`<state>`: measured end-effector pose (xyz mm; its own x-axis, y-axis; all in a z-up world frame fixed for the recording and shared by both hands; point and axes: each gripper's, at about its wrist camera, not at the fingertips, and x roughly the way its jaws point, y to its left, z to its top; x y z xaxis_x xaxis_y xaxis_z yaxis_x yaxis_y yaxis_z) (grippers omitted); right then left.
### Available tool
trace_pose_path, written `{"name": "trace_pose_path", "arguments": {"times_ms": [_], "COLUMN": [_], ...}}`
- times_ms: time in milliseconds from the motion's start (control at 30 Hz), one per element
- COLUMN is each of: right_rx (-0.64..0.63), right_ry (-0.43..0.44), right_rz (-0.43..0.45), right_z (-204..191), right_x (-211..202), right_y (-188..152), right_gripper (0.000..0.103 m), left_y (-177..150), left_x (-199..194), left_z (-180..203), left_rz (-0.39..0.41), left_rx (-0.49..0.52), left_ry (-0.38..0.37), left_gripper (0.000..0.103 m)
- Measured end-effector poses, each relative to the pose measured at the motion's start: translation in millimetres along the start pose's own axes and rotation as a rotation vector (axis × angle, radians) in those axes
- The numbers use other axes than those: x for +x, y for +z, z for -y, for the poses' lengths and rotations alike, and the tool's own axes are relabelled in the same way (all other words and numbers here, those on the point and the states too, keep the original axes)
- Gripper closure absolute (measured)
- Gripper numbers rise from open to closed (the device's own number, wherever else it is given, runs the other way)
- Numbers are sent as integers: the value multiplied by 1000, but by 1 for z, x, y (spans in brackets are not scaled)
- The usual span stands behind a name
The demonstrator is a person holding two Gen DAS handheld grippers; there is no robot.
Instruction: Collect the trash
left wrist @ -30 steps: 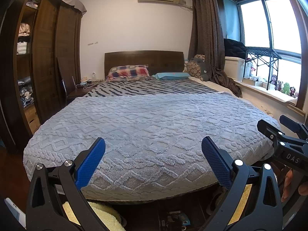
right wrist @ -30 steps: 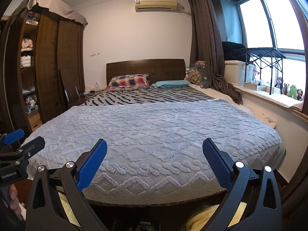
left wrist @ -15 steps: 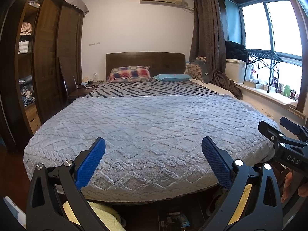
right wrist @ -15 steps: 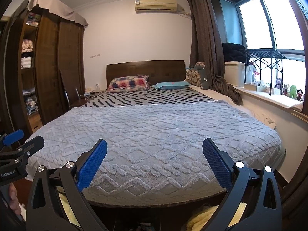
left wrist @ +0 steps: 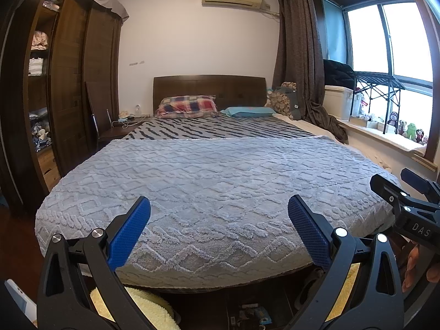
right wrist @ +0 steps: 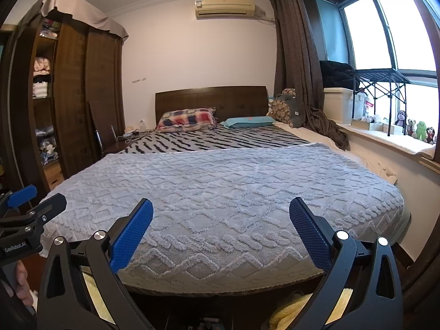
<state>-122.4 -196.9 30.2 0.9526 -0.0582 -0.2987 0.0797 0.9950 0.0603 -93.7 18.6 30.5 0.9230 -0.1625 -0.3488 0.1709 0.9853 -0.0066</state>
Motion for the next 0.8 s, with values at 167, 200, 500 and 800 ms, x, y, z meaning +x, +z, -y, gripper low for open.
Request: {"name": "trace_pose_path", "arguments": {"times_ms": [167,200,500,800], "right_rx": [2,2,4,6], "right_ry": [-1,-2,-11,-15], "right_rz": [0,-1,-2,-11], "right_z": [0,0,0,1], "right_x": [0,0,0,2], "right_y": [0,0,-2,-3], "right_gripper": [3,3,3,3], "left_y": [1,2,1,1], "left_x": [-2,-2,1,1], "left_z": [-3,-4,-4,-1], "left_rz": [2,3,-1,-1], "left_rx": [-9,-11,-22,-21], "left_ry": [5,7,21,22], "left_gripper": [8,8,8,8]}}
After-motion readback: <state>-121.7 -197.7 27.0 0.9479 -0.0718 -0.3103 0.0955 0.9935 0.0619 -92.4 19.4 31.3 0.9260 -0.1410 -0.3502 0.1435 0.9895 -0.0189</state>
